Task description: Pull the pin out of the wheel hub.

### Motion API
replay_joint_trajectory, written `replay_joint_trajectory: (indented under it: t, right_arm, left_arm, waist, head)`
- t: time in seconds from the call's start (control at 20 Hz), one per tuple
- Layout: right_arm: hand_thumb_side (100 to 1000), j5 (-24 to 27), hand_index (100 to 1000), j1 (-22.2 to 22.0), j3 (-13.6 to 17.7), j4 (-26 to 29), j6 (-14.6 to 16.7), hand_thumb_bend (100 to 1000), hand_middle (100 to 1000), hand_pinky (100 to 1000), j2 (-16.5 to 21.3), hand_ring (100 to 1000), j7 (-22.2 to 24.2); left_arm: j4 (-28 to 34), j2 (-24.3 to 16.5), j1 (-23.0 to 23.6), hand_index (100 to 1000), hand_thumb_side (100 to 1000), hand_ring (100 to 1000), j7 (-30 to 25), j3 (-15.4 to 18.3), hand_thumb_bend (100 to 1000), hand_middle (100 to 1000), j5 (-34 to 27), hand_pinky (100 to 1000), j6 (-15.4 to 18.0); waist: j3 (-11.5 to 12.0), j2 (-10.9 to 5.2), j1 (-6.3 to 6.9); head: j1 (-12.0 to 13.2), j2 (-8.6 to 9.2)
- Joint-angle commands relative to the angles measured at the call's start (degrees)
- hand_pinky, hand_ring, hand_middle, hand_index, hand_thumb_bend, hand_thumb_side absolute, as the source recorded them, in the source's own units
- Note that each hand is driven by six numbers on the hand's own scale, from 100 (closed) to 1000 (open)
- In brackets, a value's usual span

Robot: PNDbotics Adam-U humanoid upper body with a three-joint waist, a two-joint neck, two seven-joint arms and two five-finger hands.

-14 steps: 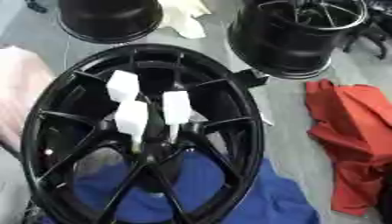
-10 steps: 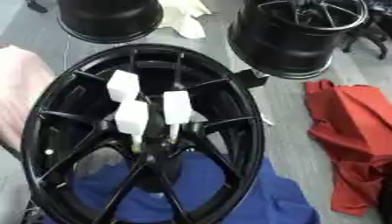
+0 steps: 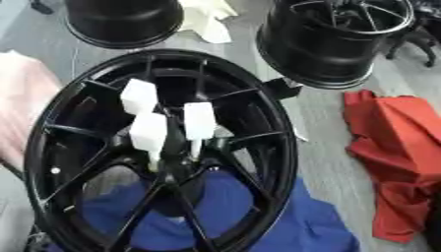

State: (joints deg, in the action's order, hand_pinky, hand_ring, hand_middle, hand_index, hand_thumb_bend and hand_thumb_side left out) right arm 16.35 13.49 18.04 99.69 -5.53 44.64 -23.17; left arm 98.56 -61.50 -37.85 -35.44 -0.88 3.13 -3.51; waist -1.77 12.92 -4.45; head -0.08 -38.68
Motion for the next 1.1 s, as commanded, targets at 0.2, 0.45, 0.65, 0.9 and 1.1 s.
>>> replay_joint_trajectory:
  t: [0.2, 0.45, 0.65, 0.9, 1.1]
  right_arm:
    - [213, 0.4, 581, 0.5, 0.5, 0.2, 0.0, 118, 380, 356, 1.5, 345, 0.6]
    - [216, 0.6, 580, 0.5, 0.4, 0.0, 0.0, 117, 379, 356, 1.4, 343, 0.9]
    - [219, 0.9, 580, 0.6, 0.3, -0.2, 0.0, 115, 379, 355, 1.3, 342, 1.3]
    - [222, 1.2, 580, 0.9, 0.2, -0.4, 0.1, 113, 378, 354, 1.0, 340, 1.6]
    - [226, 1.4, 580, 0.8, 0.3, -0.7, 0.2, 111, 377, 352, 0.7, 338, 1.8]
  left_arm:
    - [3.0, -0.7, -4.6, 801, 449, 731, -2.9, -3.6, 100, 678, 2.0, 739, 0.7]
    - [4.5, 0.9, -9.9, 804, 433, 738, -6.7, -8.0, 100, 682, 4.1, 750, 1.6]
    - [4.3, 2.6, -14.4, 814, 396, 744, -10.5, -11.9, 100, 703, 6.8, 761, 2.5]
    - [2.6, 5.1, -18.8, 840, 372, 766, -14.1, -16.2, 100, 735, 9.5, 776, 4.4]
    - [1.6, 6.1, -20.4, 885, 191, 795, -16.3, -18.2, 100, 760, 10.0, 802, 5.9]
  waist:
    - [-0.2, -0.81, 0.14]
    - [-0.3, -0.72, 0.15]
    - [-0.6, -0.37, 0.02]
    - [-1.0, 0.31, -0.22]
    - [-1.3, 0.91, -0.48]
  head:
    - [0.4, 0.77]
    - [0.4, 0.73]
    - [0.1, 1.13]
    - [-0.1, 1.89]
    - [-0.3, 2.09]
